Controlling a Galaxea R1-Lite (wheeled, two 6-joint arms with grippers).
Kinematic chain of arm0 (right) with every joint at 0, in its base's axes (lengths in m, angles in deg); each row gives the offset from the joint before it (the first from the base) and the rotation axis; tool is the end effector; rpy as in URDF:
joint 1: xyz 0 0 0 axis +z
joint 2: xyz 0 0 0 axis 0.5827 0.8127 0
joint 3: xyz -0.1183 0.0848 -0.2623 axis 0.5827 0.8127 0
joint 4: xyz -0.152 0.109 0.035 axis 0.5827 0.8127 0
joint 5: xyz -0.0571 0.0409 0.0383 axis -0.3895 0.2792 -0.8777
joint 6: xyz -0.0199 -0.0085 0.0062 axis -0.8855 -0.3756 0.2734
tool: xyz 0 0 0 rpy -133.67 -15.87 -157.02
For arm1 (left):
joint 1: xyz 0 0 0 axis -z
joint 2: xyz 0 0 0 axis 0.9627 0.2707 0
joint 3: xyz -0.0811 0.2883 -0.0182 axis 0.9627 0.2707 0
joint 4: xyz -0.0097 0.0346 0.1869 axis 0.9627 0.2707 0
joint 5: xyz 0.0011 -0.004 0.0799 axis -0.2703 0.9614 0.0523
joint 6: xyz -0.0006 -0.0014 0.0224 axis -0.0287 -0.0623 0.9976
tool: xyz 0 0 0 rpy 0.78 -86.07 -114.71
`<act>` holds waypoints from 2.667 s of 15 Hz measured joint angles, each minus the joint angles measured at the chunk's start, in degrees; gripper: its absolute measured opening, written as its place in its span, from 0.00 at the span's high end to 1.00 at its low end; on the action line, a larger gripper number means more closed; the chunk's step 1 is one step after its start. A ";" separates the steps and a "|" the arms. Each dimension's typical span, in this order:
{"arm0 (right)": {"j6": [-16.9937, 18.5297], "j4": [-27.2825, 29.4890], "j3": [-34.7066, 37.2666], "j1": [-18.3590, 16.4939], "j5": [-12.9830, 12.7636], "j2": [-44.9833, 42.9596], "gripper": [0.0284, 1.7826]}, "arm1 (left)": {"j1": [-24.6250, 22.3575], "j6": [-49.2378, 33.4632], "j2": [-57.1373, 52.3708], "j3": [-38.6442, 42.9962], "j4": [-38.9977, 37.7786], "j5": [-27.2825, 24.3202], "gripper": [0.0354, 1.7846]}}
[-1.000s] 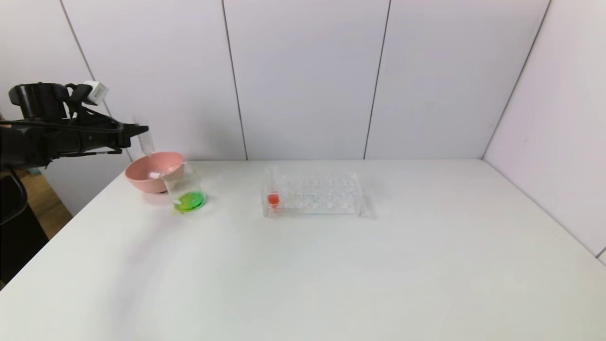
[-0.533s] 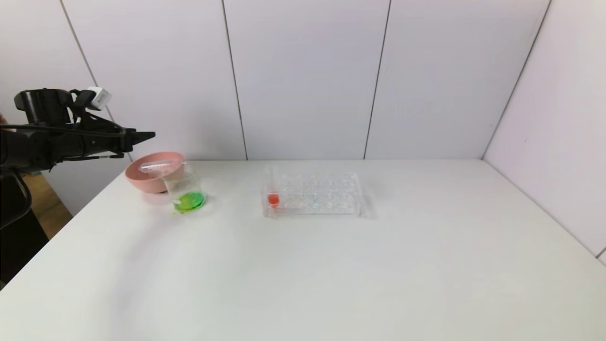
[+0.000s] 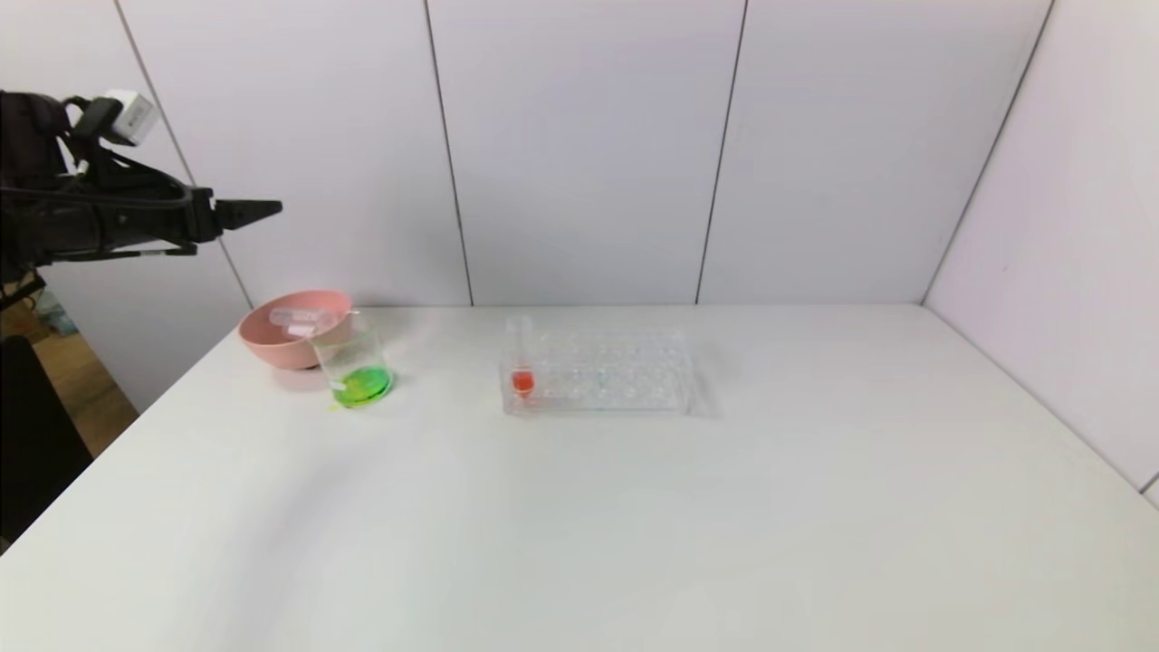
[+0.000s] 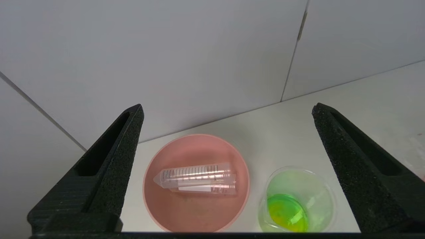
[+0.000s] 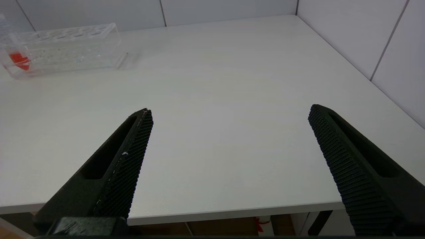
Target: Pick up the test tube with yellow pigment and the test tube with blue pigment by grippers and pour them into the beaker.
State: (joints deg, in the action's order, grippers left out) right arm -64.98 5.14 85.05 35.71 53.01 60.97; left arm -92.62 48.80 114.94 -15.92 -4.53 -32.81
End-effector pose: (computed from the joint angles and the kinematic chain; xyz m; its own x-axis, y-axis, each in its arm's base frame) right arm -0.0228 -0.0010 0.0758 0.9993 -0.0371 0.0036 0.0366 0.9947 0.0960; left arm 0.3814 0.1127 0.2726 0.9495 -0.2951 -0.1062 0.3043 0.9488 0.0846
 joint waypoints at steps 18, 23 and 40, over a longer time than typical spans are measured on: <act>-0.02 0.00 0.00 0.00 0.00 0.00 0.04 | 12.15 -3.15 -89.78 28.56 57.56 6.29 0.01; 0.00 0.02 0.00 0.00 0.00 0.00 0.04 | 13.01 5.32 -95.35 45.54 45.91 14.47 0.01; -0.04 0.02 0.00 0.00 0.00 0.00 0.04 | 18.02 -6.47 -106.98 85.50 16.08 29.37 0.01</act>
State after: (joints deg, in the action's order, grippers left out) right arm -65.01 5.16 85.05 35.71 53.01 60.97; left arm -74.60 42.33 7.96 69.58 11.55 -3.45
